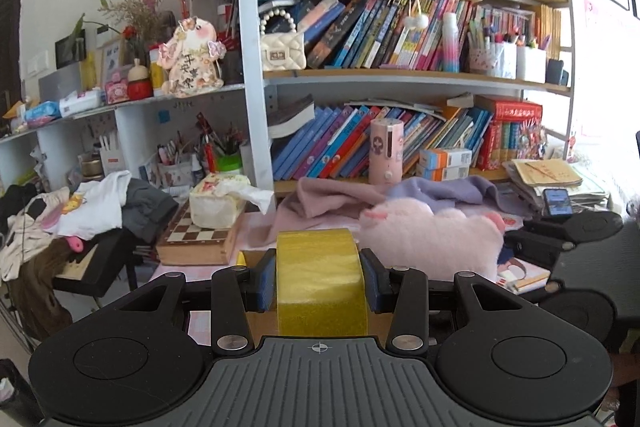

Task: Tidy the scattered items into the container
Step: 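Lower the tape and pig into the box and open both grippers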

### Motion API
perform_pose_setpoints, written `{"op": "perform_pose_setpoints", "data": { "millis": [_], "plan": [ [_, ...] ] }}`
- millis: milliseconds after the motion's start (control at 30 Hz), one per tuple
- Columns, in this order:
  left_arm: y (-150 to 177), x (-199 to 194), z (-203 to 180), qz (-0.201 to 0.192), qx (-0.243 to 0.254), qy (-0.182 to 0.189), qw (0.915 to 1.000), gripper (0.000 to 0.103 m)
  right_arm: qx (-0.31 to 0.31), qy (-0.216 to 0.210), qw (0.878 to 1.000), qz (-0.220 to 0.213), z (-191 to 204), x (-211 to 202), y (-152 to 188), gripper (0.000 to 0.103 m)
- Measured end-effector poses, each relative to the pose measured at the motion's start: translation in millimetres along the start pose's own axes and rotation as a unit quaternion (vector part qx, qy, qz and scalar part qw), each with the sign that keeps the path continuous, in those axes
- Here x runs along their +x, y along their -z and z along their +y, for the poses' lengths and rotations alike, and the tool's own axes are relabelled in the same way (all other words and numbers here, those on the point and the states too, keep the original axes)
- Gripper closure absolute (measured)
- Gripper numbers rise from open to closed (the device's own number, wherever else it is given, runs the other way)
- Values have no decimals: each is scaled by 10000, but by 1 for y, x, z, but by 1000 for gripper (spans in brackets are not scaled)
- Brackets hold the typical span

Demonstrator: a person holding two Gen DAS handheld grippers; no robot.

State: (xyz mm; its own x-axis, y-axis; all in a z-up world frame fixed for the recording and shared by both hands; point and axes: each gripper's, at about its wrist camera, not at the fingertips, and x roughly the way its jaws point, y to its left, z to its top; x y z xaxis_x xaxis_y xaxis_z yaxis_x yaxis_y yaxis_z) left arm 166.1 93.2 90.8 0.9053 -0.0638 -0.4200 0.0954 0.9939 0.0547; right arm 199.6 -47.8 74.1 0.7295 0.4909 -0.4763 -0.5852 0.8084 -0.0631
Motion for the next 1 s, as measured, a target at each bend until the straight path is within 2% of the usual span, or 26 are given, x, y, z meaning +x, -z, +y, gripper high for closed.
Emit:
{"op": "perform_pose_setpoints", "data": {
  "millis": [200, 333, 400, 533, 733, 833, 1000],
  "plan": [
    [-2, 58, 6, 588, 155, 19, 9981, 61, -569, 167, 9974, 397, -11, 52, 7, 42],
    [2, 96, 6, 1055, 270, 39, 9940, 61, -1324, 216, 9875, 823, -15, 95, 11, 42],
    [5, 115, 5, 1324, 386, 83, 9904, 61, -1929, 172, 9759, 1010, -11, 113, 17, 42],
    [8, 150, 11, 1780, 476, 17, 9829, 61, -3136, 66, 9394, 1382, -7, 144, 28, 42],
    [10, 183, 16, 2234, 565, -1, 9731, 61, -4016, -198, 8959, 1889, -8, 176, 38, 41],
    [14, 194, 16, 2407, 589, 11, 9688, 60, -4259, -332, 8804, 2060, -7, 184, 42, 41],
    [23, 206, 19, 2661, 527, 50, 9625, 60, -4503, -431, 8651, 2168, -9, 192, 45, 41]
  ]
}}
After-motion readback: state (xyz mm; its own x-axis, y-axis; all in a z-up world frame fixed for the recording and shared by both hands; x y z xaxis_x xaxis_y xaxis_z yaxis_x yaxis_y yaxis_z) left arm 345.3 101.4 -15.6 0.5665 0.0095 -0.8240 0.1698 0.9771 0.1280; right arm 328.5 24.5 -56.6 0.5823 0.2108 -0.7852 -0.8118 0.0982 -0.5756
